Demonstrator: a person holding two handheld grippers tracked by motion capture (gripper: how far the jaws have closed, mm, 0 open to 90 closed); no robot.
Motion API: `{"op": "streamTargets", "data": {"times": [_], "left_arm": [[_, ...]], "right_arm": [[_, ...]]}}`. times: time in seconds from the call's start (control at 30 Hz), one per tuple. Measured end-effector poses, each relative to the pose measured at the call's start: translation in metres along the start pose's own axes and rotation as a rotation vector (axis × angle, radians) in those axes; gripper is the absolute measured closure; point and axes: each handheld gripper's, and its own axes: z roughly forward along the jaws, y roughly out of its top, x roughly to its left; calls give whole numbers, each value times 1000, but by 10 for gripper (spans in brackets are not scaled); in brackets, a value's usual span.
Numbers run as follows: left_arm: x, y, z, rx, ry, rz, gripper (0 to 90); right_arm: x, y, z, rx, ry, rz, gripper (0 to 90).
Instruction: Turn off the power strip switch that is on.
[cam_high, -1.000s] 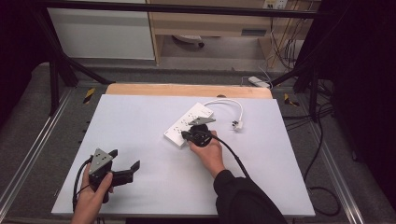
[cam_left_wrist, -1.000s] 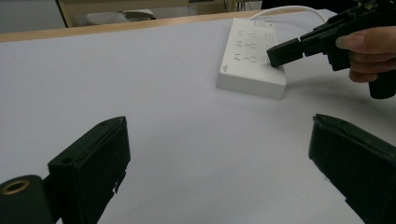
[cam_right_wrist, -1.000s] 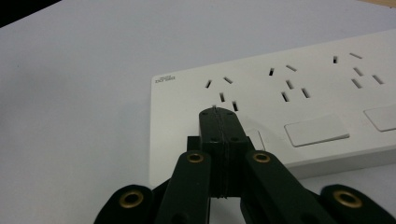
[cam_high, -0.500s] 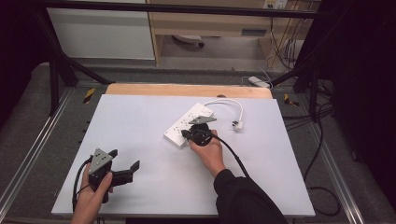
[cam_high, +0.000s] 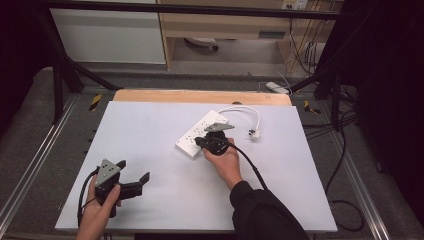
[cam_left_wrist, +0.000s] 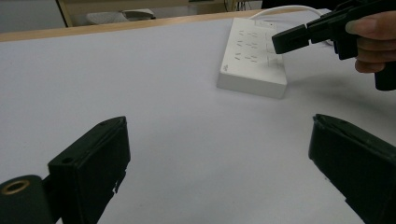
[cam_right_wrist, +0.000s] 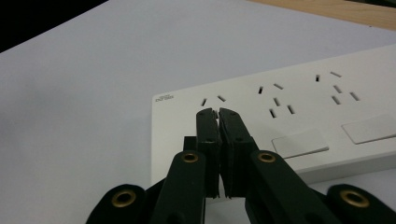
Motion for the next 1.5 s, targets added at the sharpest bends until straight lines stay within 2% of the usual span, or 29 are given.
{"op": "streamTargets", "data": {"times": [0.17, 0.23, 0.33, 0.57, 0.63, 1.03, 1.27, 1.4, 1.5], "left_arm": [[0, 0, 0, 0, 0, -1, 55], [0, 0, 0, 0, 1, -1, 55], [0, 1, -1, -12, 6, -6, 55], [0, 0, 0, 0, 3, -1, 55], [-1, -1, 1, 3, 1, -1, 55], [-1, -1, 1, 11, 1, 1, 55], [-1, -2, 2, 13, 1, 3, 55], [-1, -2, 2, 14, -2, 0, 55], [-1, -2, 2, 16, -3, 0, 55]], "right_arm": [[-2, 2, -3, -18, 2, 2, 826], [-3, 3, -4, -26, -1, 1, 784], [-4, 5, -6, -36, -4, 22, 694], [-10, 10, -12, -70, -35, 63, 410], [-14, 13, -16, -77, -33, 82, 360], [-31, 25, -42, -112, -80, 96, 84], [-34, 30, -61, -126, -135, 47, 82], [-37, 32, -73, -131, -132, 33, 73], [-40, 33, -81, -136, -146, 18, 69]]}}
